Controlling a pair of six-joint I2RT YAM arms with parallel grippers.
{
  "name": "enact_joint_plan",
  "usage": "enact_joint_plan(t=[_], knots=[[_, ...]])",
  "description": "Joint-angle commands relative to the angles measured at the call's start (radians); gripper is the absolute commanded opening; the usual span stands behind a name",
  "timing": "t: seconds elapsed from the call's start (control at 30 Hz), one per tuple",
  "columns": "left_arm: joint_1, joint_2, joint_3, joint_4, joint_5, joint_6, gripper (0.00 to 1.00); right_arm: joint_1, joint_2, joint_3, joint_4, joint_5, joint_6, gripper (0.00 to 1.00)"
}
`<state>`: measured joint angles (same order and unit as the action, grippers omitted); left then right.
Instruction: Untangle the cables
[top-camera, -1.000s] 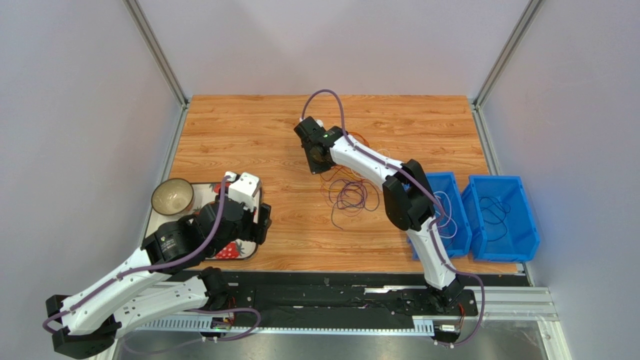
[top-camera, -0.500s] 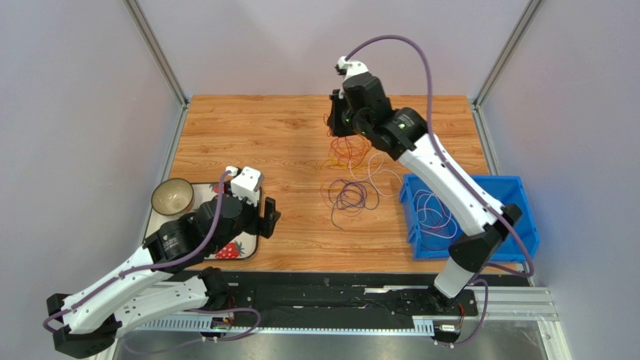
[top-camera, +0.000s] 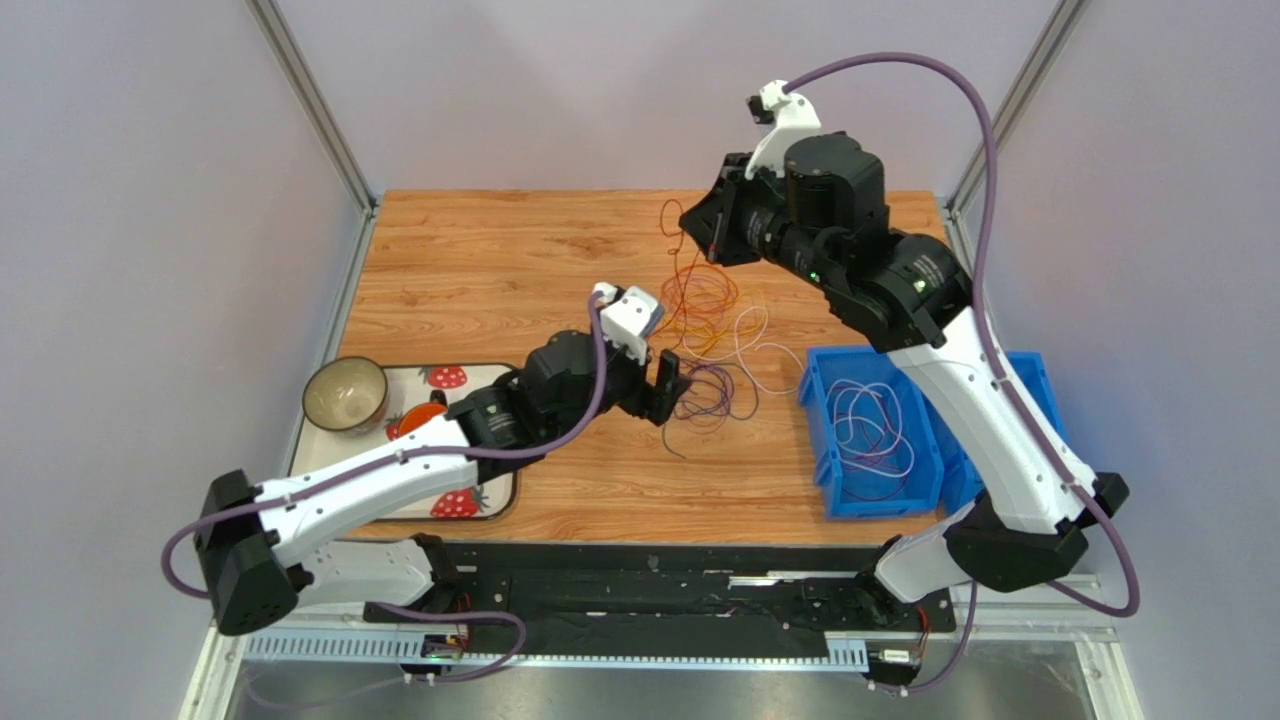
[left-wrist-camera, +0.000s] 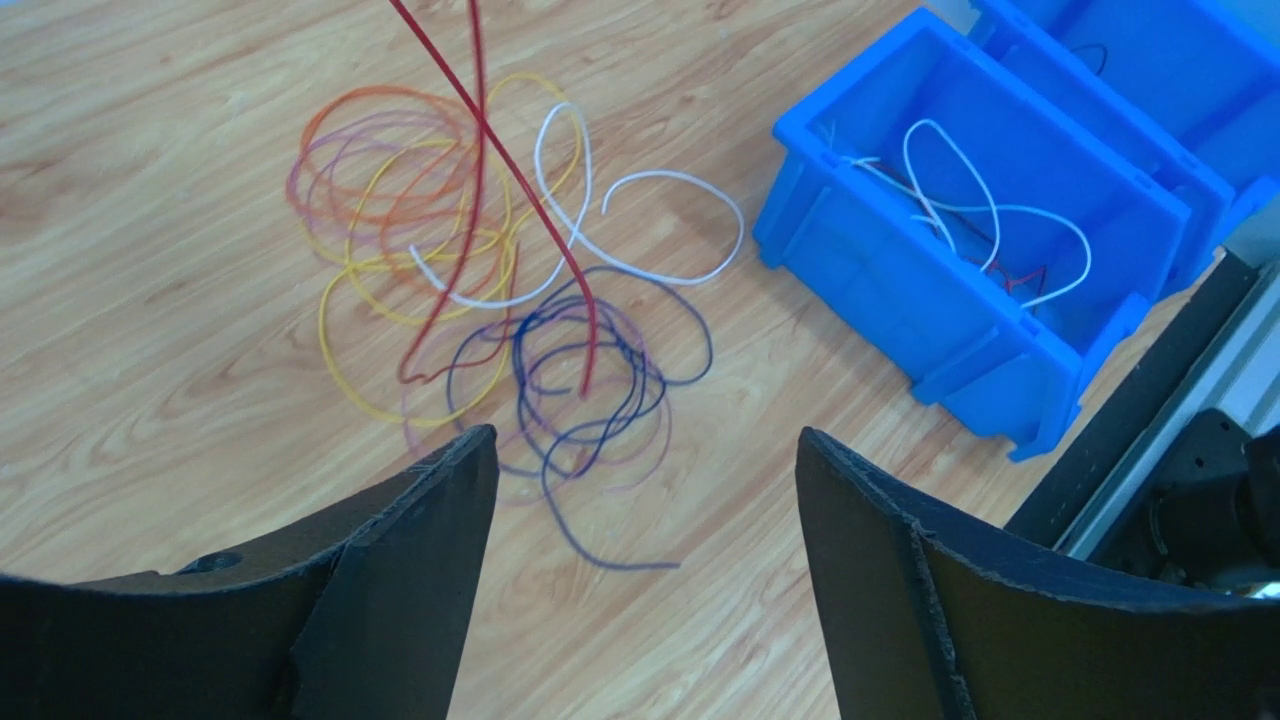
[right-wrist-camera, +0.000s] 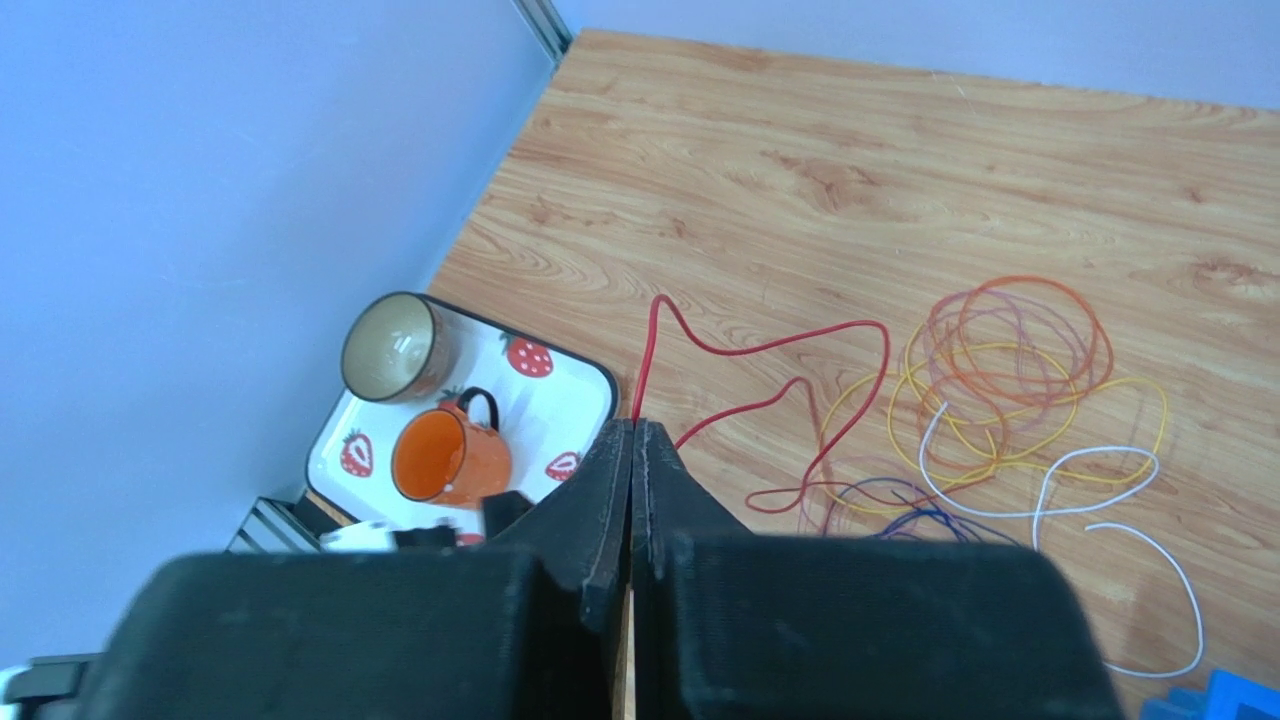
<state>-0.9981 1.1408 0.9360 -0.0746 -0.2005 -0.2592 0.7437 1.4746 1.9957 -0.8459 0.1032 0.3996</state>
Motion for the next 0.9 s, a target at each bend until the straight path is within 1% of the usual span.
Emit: enact_joint_plan(t=[0.0, 0.07, 0.13, 0.2, 0.23, 0.33, 0.37, 0.43, 0.47, 0.5, 0.53, 0.57, 0.7, 0.87], knots=[[0.001, 0.089, 0.105, 0.194, 0.020, 0.006, 0.79, 0.002, -0.062, 0.066, -0.005, -0.025, 0.010, 0.00], [0.001, 0.149, 0.116, 0.200, -0.025, 0.002, 0.70, 0.002, -0.074, 0.066, -0.012, -0.033, 0.008, 0.00], [0.001, 0.180, 0.122, 0.232, -0.043, 0.006, 0.65, 0.002, -0.091, 0.063, -0.018, -0.039, 0.007, 0.00], [0.001, 0.226, 0.132, 0.266, -0.008, 0.029, 0.68, 0.002, -0.111, 0.057, -0.024, -0.040, 0.008, 0.00], [0.001, 0.241, 0.139, 0.286, -0.001, 0.037, 0.71, 0.002, -0.115, 0.045, -0.022, -0.042, 0.008, 0.00], [0.001, 0.322, 0.185, 0.291, -0.014, 0.046, 0.72, 0.002, -0.140, 0.032, -0.019, -0.039, 0.012, 0.00], [0.001, 0.338, 0.198, 0.295, -0.016, 0.055, 0.70, 0.000, -0.145, 0.029, -0.021, -0.037, 0.010, 0.00], [0.001, 0.378, 0.224, 0.311, -0.007, 0.063, 0.62, 0.000, -0.152, 0.029, -0.024, -0.039, 0.011, 0.00], [0.001, 0.388, 0.234, 0.314, -0.004, 0.066, 0.54, 0.003, -0.157, 0.029, -0.025, -0.039, 0.010, 0.00], [0.001, 0.399, 0.256, 0.314, -0.001, 0.064, 0.41, 0.002, -0.158, 0.031, -0.028, -0.036, 0.010, 0.00], [0.001, 0.416, 0.268, 0.296, -0.004, 0.060, 0.09, 0.000, -0.161, 0.034, -0.036, -0.030, 0.005, 0.00], [0.000, 0.419, 0.279, 0.283, -0.011, 0.045, 0.00, 0.000, -0.166, 0.038, -0.039, -0.027, 0.002, 0.00], [-0.005, 0.383, 0.288, 0.274, -0.005, 0.031, 0.00, 0.000, -0.188, 0.031, -0.056, 0.010, -0.018, 0.00], [-0.026, 0.303, 0.354, 0.151, 0.035, 0.054, 0.00, 0.000, -0.230, -0.014, -0.056, 0.084, -0.036, 0.00]])
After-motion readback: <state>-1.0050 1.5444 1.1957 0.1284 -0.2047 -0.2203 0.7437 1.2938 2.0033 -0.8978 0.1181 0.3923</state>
